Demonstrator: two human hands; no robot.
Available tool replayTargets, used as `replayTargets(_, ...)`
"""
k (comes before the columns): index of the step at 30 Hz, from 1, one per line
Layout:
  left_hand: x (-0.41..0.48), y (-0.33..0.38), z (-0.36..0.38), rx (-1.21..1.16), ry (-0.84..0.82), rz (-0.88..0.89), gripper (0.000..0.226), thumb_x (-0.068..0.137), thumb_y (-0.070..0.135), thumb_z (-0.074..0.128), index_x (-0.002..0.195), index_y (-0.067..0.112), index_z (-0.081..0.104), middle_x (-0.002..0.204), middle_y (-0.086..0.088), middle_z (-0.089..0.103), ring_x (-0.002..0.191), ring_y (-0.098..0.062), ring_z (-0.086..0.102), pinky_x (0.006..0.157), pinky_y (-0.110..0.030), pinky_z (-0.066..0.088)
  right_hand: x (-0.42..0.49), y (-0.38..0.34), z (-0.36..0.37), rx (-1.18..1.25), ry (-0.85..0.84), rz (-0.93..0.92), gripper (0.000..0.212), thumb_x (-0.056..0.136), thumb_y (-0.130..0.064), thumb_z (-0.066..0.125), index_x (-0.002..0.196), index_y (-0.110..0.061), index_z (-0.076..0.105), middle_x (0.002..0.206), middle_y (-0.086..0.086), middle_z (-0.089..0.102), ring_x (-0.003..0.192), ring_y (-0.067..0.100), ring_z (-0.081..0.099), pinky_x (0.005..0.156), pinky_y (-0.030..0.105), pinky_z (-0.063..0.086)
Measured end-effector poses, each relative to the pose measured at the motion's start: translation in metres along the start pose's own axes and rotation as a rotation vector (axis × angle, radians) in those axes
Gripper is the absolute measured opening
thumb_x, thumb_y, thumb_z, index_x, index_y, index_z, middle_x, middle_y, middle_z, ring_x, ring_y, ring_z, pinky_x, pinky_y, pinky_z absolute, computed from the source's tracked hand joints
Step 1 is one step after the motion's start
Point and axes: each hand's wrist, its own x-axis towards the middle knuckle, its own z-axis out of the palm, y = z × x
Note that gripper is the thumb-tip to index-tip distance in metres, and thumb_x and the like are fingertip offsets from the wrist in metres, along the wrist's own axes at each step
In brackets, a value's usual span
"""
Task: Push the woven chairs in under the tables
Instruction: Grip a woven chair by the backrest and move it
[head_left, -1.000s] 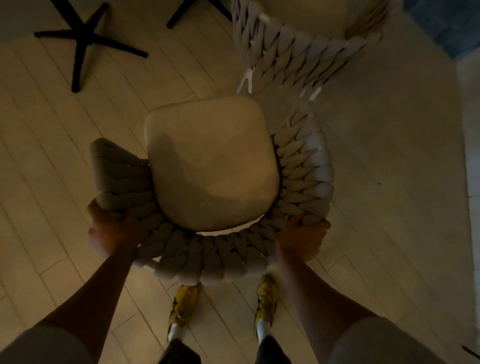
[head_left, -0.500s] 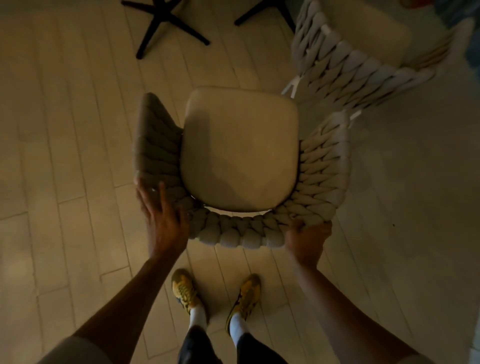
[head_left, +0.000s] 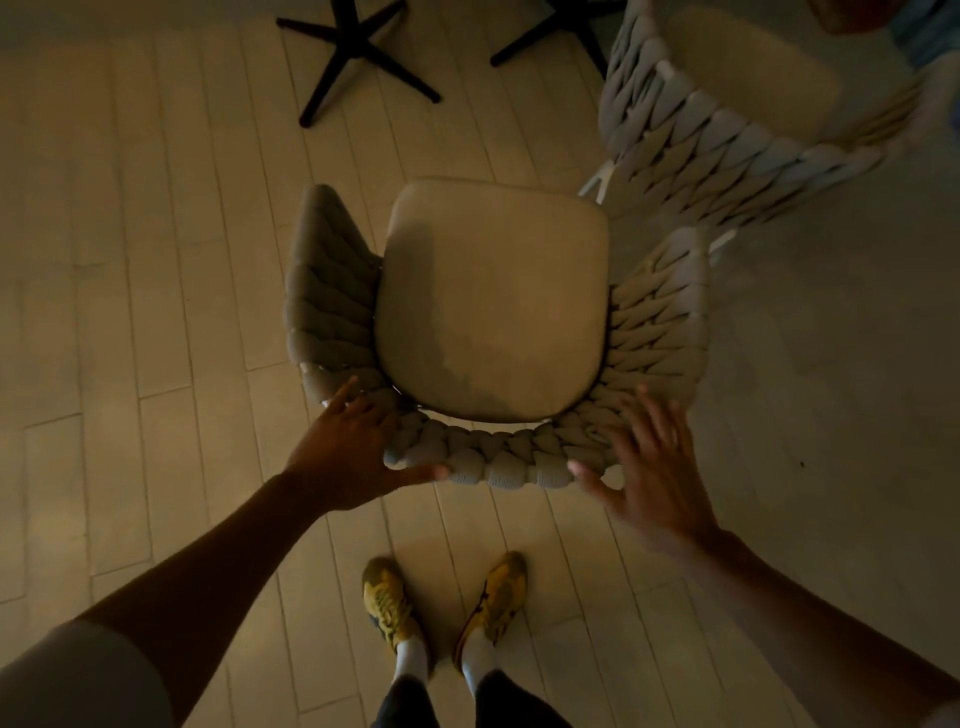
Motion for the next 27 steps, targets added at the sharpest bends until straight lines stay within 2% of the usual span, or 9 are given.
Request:
replayTargets(2,0.011,-0.006,-0.003,-0.022,-0.180,0.023,0.107,0.066,0.106,0.023,0.136,0.033,0.056,0.127,0.011,0.067,0.120,-0.013,0.058,0.115,-0.038,0.037,0.001,0.009,-0.001,-0.032,-0.053,-0.146,0.082,0.093,-0.082,0.041,0.124,-0.011,0.070,0.140,0.006,0.060,0.148,0.026,0.038,0.124,0.057,0.019)
replayTargets(4,0.023,-0.009,-0.004,0.011,-0.295,0.054,0.111,0.058,0.109,0.030,0.140,0.037,0.049,0.121,0.012,0.067,0.108,-0.012,0.061,0.101,-0.033,0.049,0.003,0.016,0.003,-0.029,-0.036,-0.256,0.087,0.089,-0.084,0.046,0.120,-0.007,0.071,0.127,0.005,0.066,0.133,0.027,0.053,0.121,0.055,0.027)
replayTargets(6,0.034,-0.010,-0.004,0.049,-0.344,0.119,0.110,0.056,0.108,0.034,0.139,0.038,0.049,0.123,0.012,0.066,0.108,-0.013,0.061,0.097,-0.033,0.051,0.010,0.019,0.007,-0.026,-0.059,-0.301,0.088,0.087,-0.087,0.047,0.115,-0.007,0.072,0.117,0.003,0.069,0.118,0.025,0.060,0.115,0.049,0.036)
replayTargets(8,0.042,-0.010,-0.006,0.052,-0.368,0.166,0.097,0.060,0.104,0.036,0.133,0.042,0.053,0.121,0.015,0.065,0.106,-0.011,0.059,0.094,-0.031,0.050,0.023,0.014,0.009,-0.027,-0.145,-0.288,0.089,0.084,-0.092,0.039,0.111,-0.014,0.072,0.110,-0.002,0.072,0.107,0.020,0.063,0.104,0.040,0.043)
replayTargets(12,0.050,-0.013,-0.004,0.102,-0.341,0.233,0.085,0.068,0.101,0.038,0.129,0.043,0.054,0.116,0.016,0.066,0.091,-0.007,0.050,0.084,-0.027,0.046,0.046,0.000,0.014,-0.013,-0.207,-0.255,0.084,0.069,-0.099,0.044,0.115,-0.035,0.073,0.106,-0.019,0.075,0.095,0.010,0.070,0.083,0.033,0.052)
replayTargets(14,0.049,-0.014,-0.002,0.112,-0.301,0.237,0.083,0.070,0.100,0.038,0.128,0.043,0.054,0.111,0.016,0.067,0.085,-0.006,0.045,0.080,-0.026,0.045,0.048,0.000,0.017,-0.036,-0.176,-0.283,0.076,0.068,-0.093,0.052,0.112,-0.035,0.075,0.101,-0.016,0.077,0.086,0.013,0.072,0.075,0.031,0.052)
replayTargets(17,0.046,-0.016,0.001,0.117,-0.244,0.224,0.082,0.069,0.101,0.035,0.122,0.043,0.059,0.102,0.016,0.067,0.081,-0.008,0.052,0.079,-0.028,0.050,0.047,0.004,0.019,-0.070,-0.160,-0.298,0.070,0.061,-0.087,0.061,0.100,-0.033,0.078,0.088,-0.013,0.077,0.073,0.017,0.073,0.063,0.029,0.052)
replayTargets(22,0.045,-0.017,0.005,0.134,-0.218,0.206,0.069,0.073,0.089,0.046,0.117,0.039,0.064,0.092,0.015,0.068,0.079,-0.010,0.063,0.080,-0.030,0.056,0.048,0.005,0.021,-0.075,-0.182,-0.281,0.073,0.059,-0.089,0.059,0.104,-0.034,0.075,0.088,-0.011,0.078,0.073,0.019,0.074,0.062,0.032,0.054)
replayTargets(27,0.042,-0.016,0.003,0.142,-0.218,0.197,0.055,0.079,0.077,0.056,0.114,0.036,0.065,0.089,0.012,0.068,0.075,-0.010,0.058,0.081,-0.031,0.055,0.048,0.003,0.019,-0.074,-0.214,-0.288,0.072,0.061,-0.089,0.058,0.105,-0.035,0.075,0.089,-0.011,0.078,0.075,0.018,0.074,0.062,0.032,0.055)
